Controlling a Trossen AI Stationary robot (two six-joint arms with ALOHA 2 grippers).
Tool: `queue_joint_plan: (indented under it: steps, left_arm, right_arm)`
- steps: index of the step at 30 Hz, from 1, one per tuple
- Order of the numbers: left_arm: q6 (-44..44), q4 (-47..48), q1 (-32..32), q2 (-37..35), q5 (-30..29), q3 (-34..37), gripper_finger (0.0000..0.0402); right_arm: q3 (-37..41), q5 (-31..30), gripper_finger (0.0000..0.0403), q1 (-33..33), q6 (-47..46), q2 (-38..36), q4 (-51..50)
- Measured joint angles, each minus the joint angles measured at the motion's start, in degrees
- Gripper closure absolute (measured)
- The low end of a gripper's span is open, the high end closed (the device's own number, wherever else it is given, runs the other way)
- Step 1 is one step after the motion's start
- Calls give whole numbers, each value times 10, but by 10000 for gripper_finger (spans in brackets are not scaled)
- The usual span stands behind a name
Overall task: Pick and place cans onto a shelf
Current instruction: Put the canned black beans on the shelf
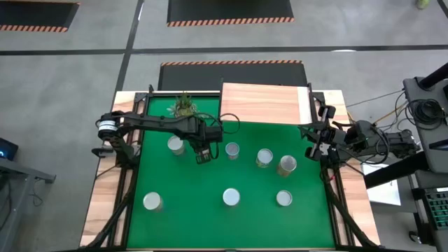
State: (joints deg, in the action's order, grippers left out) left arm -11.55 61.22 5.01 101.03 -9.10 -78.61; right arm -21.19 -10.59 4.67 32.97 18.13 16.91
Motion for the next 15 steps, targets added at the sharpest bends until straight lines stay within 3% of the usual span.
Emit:
queue_joint_plan:
  steps: [4, 15]
  left_arm:
    - [10, -2, 12, -1, 11, 7, 314]
    - [102, -100, 8, -8, 8, 74, 95]
  right_arm:
    - [0, 0, 390, 0, 0, 0, -3]
    - [0, 0, 390, 0, 1, 0, -17]
